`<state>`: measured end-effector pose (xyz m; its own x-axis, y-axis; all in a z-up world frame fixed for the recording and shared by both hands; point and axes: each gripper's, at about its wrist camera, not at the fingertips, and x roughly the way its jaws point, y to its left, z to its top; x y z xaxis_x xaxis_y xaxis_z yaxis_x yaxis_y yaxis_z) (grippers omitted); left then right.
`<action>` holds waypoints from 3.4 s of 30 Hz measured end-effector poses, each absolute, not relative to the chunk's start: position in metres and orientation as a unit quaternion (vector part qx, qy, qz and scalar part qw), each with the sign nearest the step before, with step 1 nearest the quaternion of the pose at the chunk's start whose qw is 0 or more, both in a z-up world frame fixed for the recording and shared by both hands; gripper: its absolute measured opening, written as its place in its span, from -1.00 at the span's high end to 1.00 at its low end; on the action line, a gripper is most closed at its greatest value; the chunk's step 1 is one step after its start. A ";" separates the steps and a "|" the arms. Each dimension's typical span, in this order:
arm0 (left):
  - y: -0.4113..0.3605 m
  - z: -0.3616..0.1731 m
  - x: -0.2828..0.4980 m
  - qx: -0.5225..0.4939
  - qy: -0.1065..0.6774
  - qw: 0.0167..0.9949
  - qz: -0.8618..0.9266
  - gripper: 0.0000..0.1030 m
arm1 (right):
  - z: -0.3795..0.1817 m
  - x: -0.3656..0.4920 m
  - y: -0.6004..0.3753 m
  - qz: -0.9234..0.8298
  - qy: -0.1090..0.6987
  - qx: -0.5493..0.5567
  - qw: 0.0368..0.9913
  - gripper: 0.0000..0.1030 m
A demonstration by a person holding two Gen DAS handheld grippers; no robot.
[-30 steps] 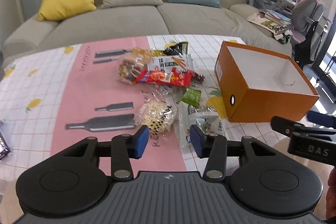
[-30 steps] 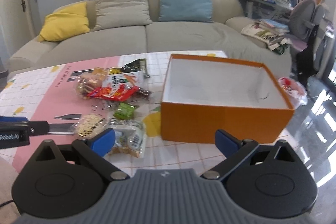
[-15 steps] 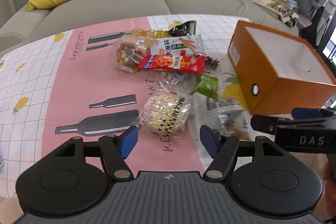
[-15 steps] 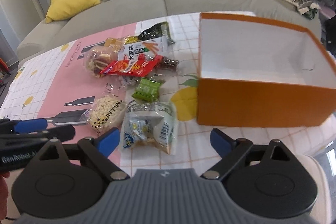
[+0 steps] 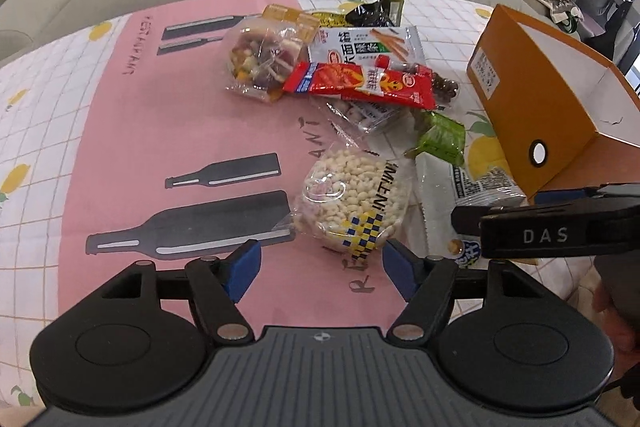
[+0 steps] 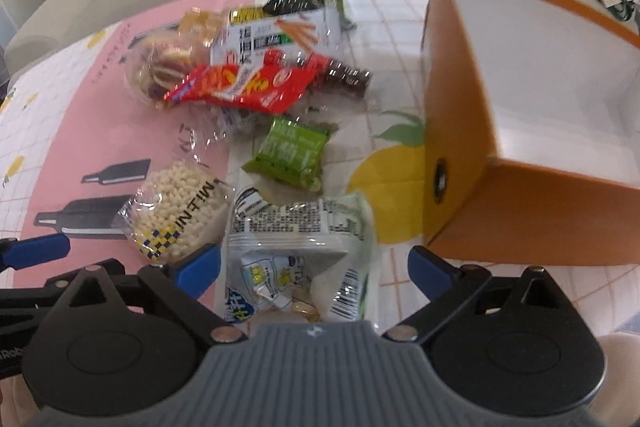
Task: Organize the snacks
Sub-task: 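Grasp the white MILLNI snack bag with the left tool while the right tool grasps the clear snack bag, then carry both bags over the orange box and open both tools to drop them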
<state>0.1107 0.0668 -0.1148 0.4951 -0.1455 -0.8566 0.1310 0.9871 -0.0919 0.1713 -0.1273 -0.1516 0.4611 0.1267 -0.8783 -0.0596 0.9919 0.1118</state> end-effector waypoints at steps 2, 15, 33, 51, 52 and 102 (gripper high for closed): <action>0.067 -0.118 0.115 -0.007 0.499 0.862 -0.085 -0.60 | -0.158 0.175 -0.125 0.054 0.521 0.028 0.852 -0.89; 0.038 -0.132 0.137 0.065 0.485 0.862 -0.135 -0.68 | -0.168 0.175 -0.140 0.070 0.516 0.055 0.852 -0.55; 0.012 -0.162 0.156 0.162 0.455 0.859 -0.167 -0.97 | -0.175 0.178 -0.149 0.060 0.529 0.084 0.842 -0.54; 0.024 -0.153 0.149 0.090 0.478 0.865 -0.126 -0.78 | -0.169 0.172 -0.143 0.064 0.519 0.053 0.851 -0.23; 0.025 -0.150 0.146 0.087 0.477 0.866 -0.122 -0.78 | -0.168 0.171 -0.143 0.064 0.518 0.051 0.852 -0.15; -0.136 0.028 0.174 0.044 0.473 0.844 -0.248 -0.78 | 0.020 0.156 -0.331 0.076 0.434 0.041 0.897 0.07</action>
<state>0.1739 -0.1363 0.0279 0.4299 -0.3774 -0.8202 0.4601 0.8732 -0.1606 0.1555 -0.3309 0.0199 0.6109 0.1716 -0.7729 -0.1010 0.9851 0.1389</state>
